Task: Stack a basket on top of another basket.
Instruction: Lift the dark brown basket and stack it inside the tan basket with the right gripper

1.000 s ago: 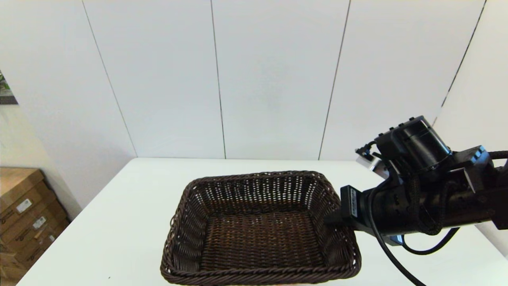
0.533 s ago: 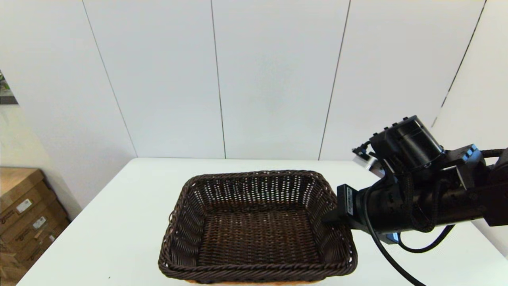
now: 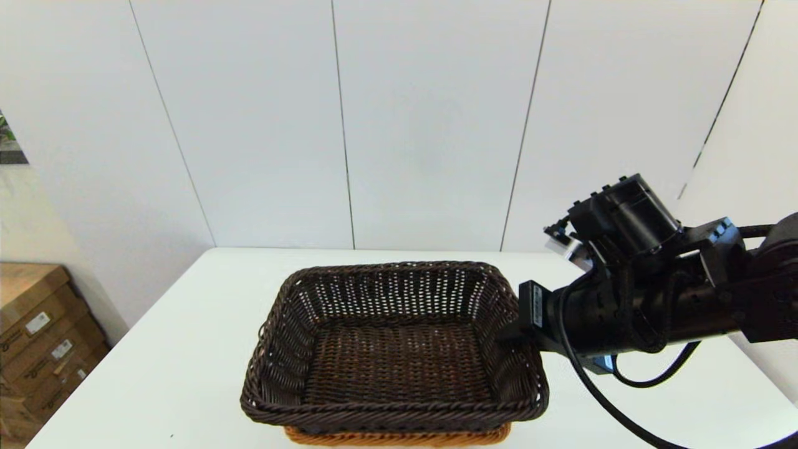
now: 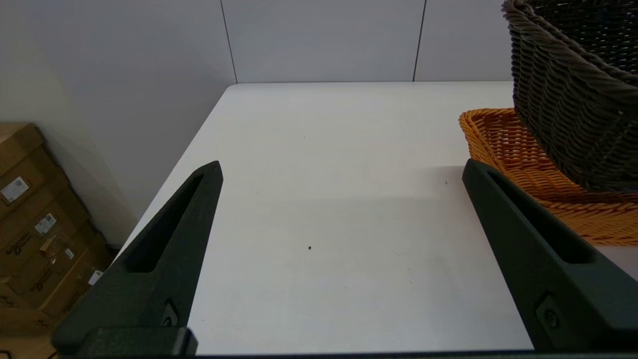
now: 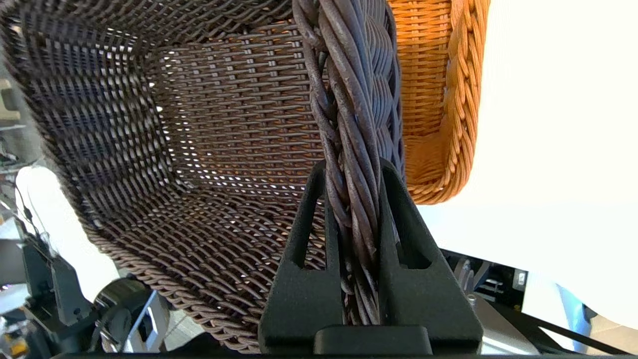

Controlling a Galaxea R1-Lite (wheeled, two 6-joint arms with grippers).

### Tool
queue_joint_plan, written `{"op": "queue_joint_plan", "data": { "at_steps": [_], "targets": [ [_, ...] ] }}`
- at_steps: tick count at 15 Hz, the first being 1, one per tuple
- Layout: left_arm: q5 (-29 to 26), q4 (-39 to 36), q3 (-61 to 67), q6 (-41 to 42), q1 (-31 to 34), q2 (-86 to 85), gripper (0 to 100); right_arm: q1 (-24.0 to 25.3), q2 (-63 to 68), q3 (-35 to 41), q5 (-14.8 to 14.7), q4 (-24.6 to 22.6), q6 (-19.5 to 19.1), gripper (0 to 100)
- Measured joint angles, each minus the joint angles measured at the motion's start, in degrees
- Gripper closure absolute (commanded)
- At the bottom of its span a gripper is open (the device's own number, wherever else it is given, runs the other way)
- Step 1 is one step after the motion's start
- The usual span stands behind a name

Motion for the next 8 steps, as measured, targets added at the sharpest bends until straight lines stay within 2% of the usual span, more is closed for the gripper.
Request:
{"op": "queue_joint_plan", "data": {
  "at_steps": [8],
  "targets": [
    [0.0,0.0,0.0,0.0,0.0,0.0,0,-0.5,2.8,-0.9,-0.3,-0.6,3.7,100]
  ]
}}
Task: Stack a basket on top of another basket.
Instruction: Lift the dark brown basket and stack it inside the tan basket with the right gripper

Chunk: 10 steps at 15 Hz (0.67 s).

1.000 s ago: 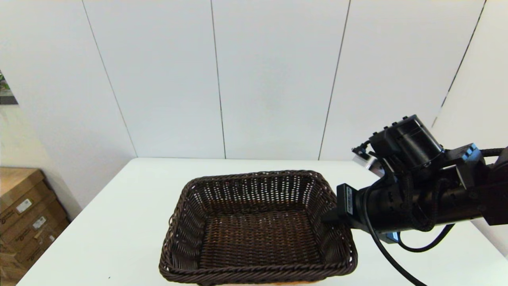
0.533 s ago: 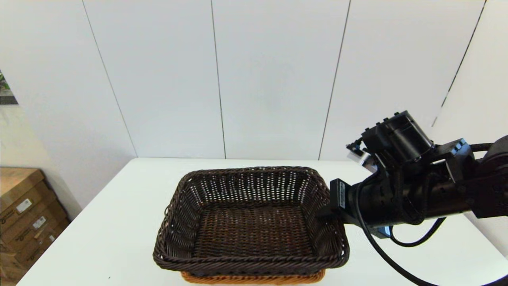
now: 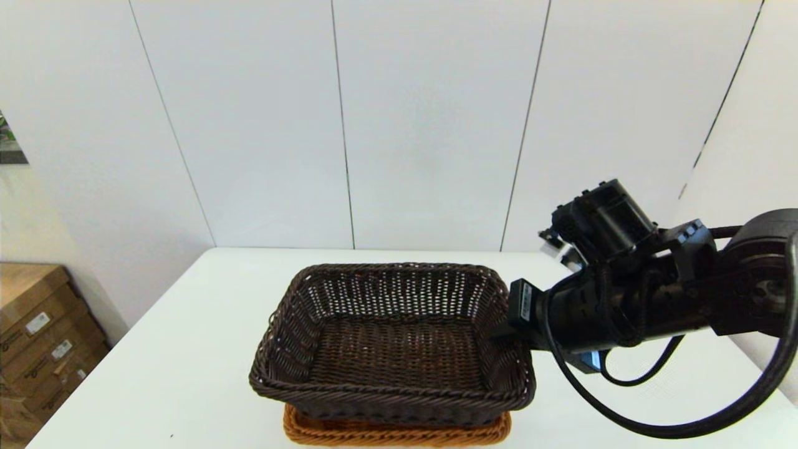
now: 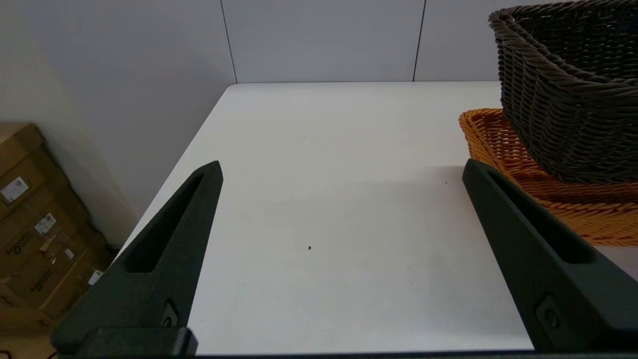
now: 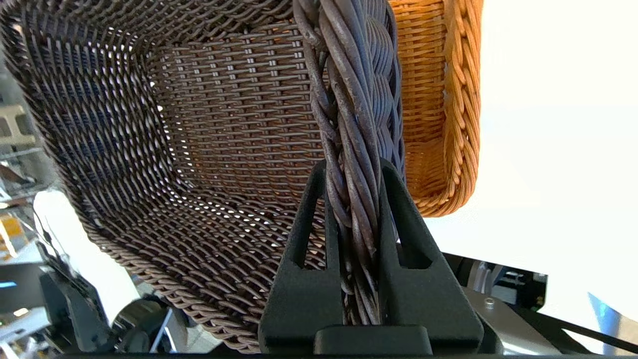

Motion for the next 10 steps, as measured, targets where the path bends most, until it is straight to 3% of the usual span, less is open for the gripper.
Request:
{"op": "queue_joint_plan", "data": {
  "at_steps": [10],
  "targets": [
    [0.0,0.0,0.0,0.0,0.0,0.0,0,-0.4,0.7,0.0,0.1,-1.4,2.5,100]
  ]
}}
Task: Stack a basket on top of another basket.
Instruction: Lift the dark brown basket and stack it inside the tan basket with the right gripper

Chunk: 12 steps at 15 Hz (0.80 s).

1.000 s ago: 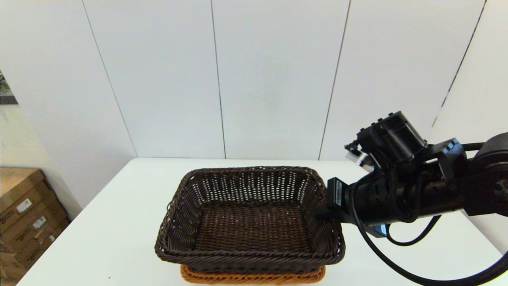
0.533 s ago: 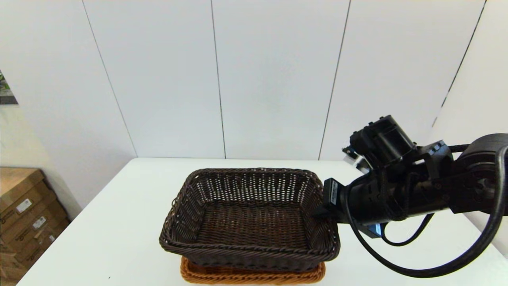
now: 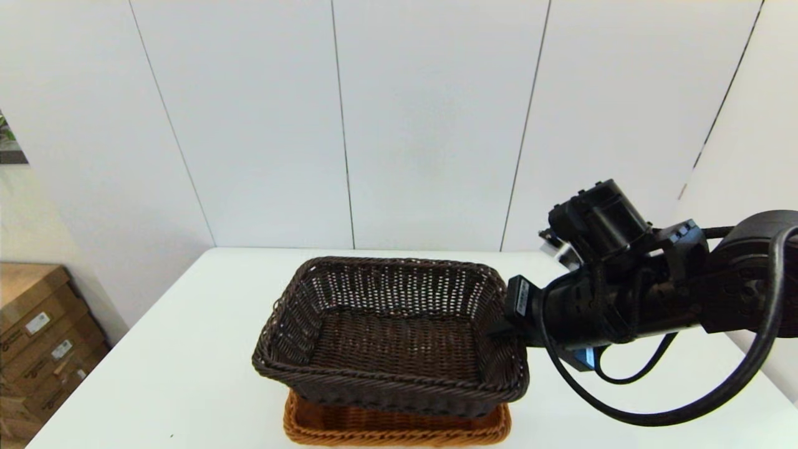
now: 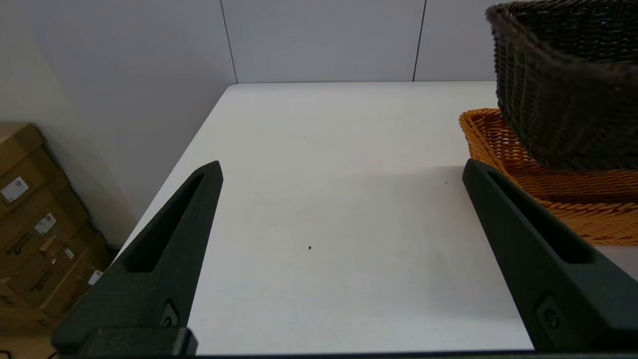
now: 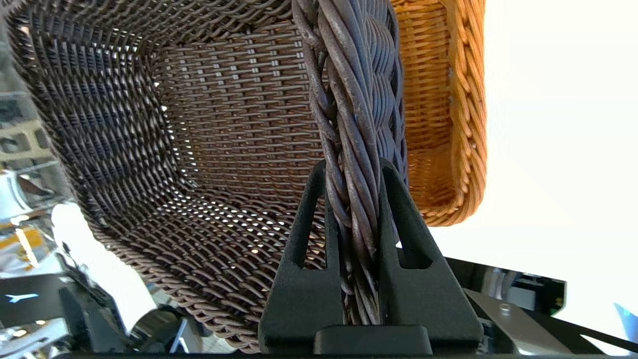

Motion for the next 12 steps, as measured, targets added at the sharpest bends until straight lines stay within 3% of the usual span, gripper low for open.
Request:
{"op": "queue_joint_plan", "data": {
  "at_steps": [8,12],
  "targets": [
    [0.0,0.0,0.0,0.0,0.0,0.0,0,0.2,0.0,0.5,0.0,-0.2,0.7,100],
    [0.0,0.0,0.0,0.0,0.0,0.0,0,0.9,0.5,1.3,-0.1,-2.6,0.7,100]
  ]
}}
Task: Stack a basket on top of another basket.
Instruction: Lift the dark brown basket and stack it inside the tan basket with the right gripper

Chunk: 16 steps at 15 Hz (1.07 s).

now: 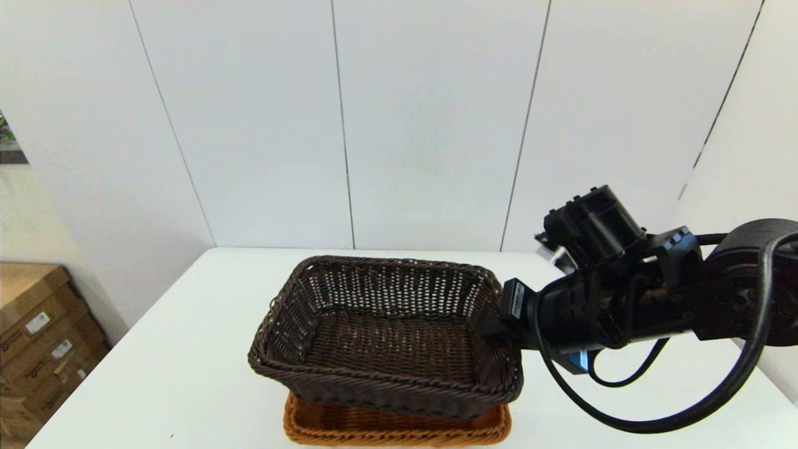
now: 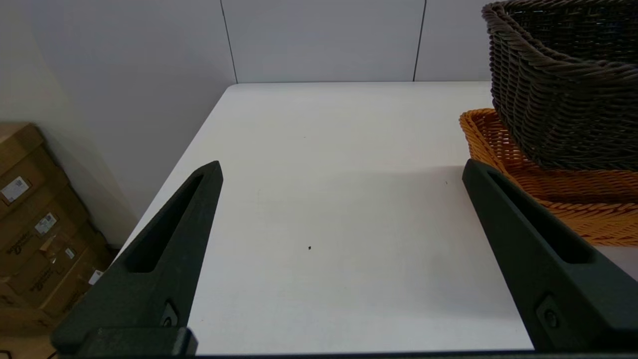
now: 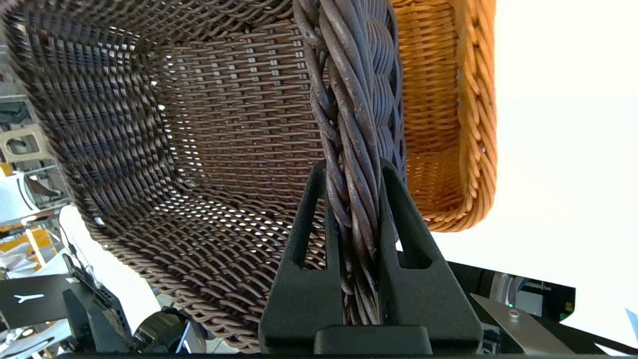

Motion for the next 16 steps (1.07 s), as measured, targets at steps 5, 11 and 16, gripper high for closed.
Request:
{"op": "queue_joint_plan", "data": {
  "at_steps": [5,11,16],
  "targets": [
    [0.0,0.0,0.0,0.0,0.0,0.0,0,1.9,0.7,1.0,0.0,-2.5,-0.2,100],
    [0.0,0.0,0.0,0.0,0.0,0.0,0,2.2,0.9,2.9,0.0,-5.9,-0.6,100],
    [0.0,0.0,0.0,0.0,0.0,0.0,0,1.5,1.5,3.6,0.1,-6.9,-0.7,100]
  ]
}}
